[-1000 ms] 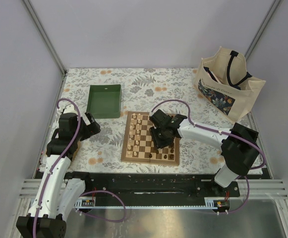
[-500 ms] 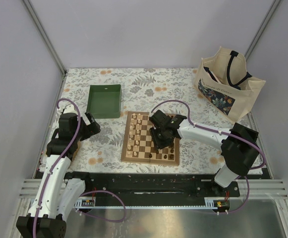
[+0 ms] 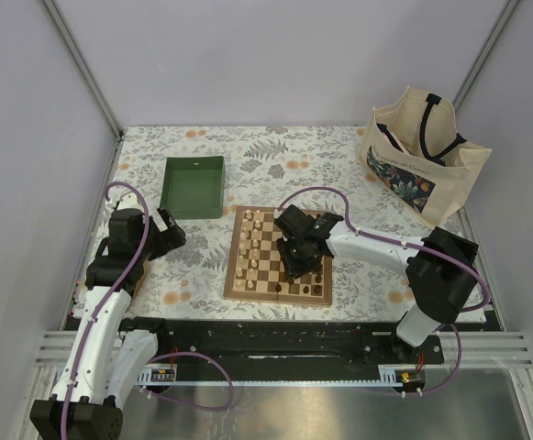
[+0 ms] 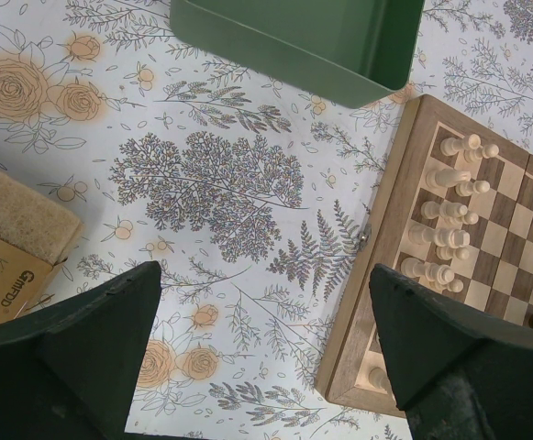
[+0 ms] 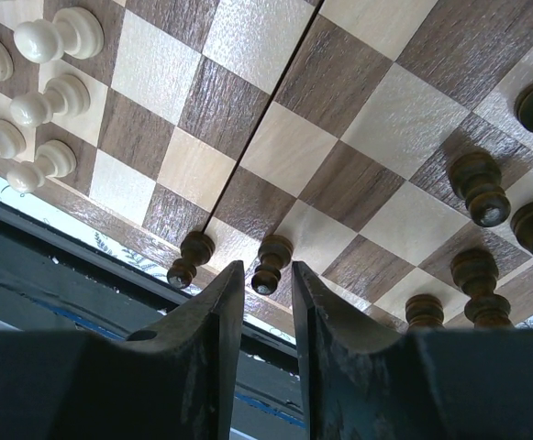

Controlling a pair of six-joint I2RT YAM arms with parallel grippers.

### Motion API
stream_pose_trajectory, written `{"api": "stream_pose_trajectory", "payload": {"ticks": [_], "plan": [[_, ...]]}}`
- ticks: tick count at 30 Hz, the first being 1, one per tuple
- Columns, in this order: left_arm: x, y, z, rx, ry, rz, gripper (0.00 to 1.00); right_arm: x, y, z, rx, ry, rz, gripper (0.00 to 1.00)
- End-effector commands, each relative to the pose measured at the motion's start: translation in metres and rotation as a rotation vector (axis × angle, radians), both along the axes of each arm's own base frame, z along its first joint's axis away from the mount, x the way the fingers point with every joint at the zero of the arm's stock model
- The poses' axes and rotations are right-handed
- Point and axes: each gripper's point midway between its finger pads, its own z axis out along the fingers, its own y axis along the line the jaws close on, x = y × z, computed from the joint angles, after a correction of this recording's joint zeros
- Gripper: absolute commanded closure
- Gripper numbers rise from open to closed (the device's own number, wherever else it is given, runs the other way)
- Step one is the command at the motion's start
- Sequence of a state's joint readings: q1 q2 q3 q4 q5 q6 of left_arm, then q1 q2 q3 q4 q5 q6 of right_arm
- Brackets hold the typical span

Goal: Set up the chess pieces on the board

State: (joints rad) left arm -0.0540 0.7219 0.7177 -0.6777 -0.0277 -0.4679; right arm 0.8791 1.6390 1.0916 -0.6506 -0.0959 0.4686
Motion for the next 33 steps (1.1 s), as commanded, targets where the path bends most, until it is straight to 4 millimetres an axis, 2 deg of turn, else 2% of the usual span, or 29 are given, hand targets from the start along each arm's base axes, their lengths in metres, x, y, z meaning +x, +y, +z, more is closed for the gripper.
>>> {"api": "stream_pose_trajectory", "payload": {"ticks": [1, 5, 9, 13, 17, 25, 33], "plan": [[0.0101, -0.0013, 0.0164, -0.007, -0.073, -0.008, 0.01, -0.001, 0.0014, -0.0017, -0.013, -0.011, 0.011, 0.65], [0.0101, -0.0016, 0.0164, -0.008, -0.072, -0.009, 0.01, -0.0006, 0.0024, -0.0001, -0.007, -0.013, 0.01, 0.7], [0.0102, -0.0019, 0.0161, -0.009, -0.071, -0.01, 0.01, -0.0022, 0.0021, -0.0004, -0.005, -0.007, 0.013, 0.71], [0.0099, -0.0013, 0.0171, -0.008, -0.076, -0.008, 0.01, -0.0038, 0.0025, -0.0002, -0.002, -0.004, 0.019, 0.65], [0.0099, -0.0008, 0.0161, -0.006, -0.073, -0.005, 0.01, -0.0053, 0.0016, -0.0022, -0.007, 0.004, 0.025, 0.65], [0.01, -0.0013, 0.0167, -0.006, -0.074, -0.009, 0.01, -0.0063, 0.0021, -0.0029, -0.006, 0.01, 0.027, 0.69], [0.0099, -0.0011, 0.0174, -0.008, -0.077, -0.006, 0.01, -0.0044, 0.0009, -0.0003, -0.005, -0.006, 0.024, 0.77]]}}
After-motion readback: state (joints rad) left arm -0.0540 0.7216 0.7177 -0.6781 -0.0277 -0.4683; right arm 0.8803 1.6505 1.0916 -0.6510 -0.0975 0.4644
